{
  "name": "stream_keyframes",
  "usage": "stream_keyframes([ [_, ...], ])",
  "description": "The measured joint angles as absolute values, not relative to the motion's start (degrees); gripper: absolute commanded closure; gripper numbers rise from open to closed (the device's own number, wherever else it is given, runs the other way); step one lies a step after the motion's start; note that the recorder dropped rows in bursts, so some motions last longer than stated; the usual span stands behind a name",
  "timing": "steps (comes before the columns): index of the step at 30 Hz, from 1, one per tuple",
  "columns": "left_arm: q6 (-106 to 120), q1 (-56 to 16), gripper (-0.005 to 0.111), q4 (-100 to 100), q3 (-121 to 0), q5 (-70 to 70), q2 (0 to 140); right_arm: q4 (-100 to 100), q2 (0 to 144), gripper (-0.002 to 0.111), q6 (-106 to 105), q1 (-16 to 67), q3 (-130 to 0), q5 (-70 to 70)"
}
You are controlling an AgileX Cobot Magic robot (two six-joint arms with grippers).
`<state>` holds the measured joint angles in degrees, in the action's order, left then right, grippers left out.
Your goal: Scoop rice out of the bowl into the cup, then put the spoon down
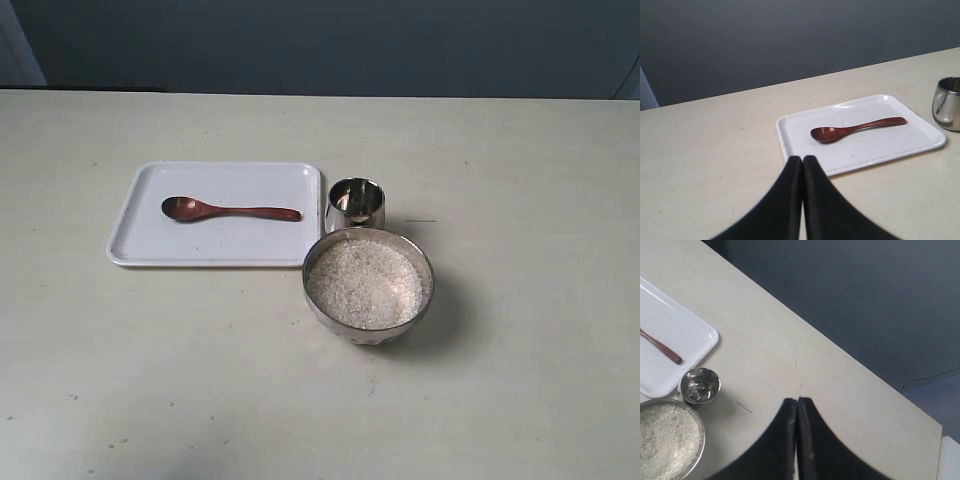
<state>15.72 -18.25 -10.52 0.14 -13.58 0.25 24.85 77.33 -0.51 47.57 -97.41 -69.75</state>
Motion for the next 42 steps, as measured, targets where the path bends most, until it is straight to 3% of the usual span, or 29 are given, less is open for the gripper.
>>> stream_keyframes([
  [12,15.7,-18.3,0.106,-10.5,0.1,-13.6,0.2,31.8,64.3,0.108,2.5,47.6,-88.7,-70.0],
  [27,15.7,-18.3,0.106,-10.5,0.1,-13.6,0.2,34.3,61.3,0.108,9.8,46.2,-87.3,-69.3],
  [32,15.7,-18.3,0.106,-10.5,0.1,-13.6,0.2,31.7,52.9,0.108,15.6,35.5,-78.4,-53.8],
  [42,15.7,-18.3,0.106,-10.5,0.1,-13.6,0.2,23.7,31.6,0.108,16.5,10.5,-44.4,-32.6],
])
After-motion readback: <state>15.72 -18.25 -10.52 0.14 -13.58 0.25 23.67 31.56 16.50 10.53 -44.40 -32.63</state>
